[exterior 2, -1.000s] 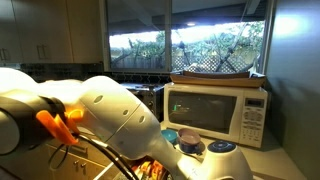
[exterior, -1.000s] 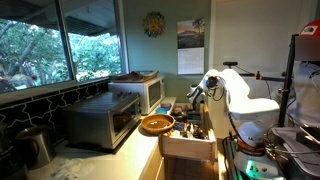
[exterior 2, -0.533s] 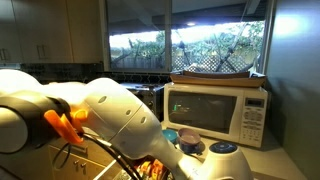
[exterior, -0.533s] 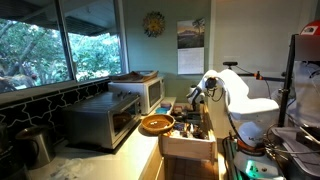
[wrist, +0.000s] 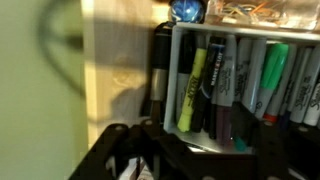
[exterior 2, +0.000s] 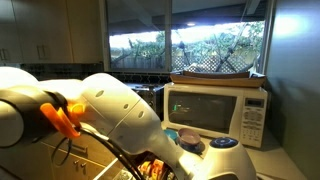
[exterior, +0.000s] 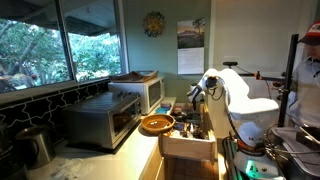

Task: Pick up the marker on the right side of the basket and put it in the drawer

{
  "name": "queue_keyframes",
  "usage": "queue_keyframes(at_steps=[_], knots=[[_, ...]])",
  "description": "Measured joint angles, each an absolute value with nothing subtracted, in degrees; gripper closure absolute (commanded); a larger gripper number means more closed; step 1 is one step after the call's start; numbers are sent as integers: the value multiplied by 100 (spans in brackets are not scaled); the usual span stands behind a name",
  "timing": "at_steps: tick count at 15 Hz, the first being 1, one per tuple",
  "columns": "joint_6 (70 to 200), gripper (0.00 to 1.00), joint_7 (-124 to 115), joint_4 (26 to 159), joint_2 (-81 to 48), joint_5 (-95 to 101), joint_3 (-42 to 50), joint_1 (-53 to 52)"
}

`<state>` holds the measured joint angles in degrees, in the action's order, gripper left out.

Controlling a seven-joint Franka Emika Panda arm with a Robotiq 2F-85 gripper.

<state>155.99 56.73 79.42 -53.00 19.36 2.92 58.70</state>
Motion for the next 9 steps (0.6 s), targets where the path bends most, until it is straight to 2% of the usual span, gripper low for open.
queue_keyframes(at_steps=[4,9], knots=[[16575,0,6349,8865,-4337,1724,-691,6627],[17788,0,7989,10289,-3186,1049,-2832,8263]])
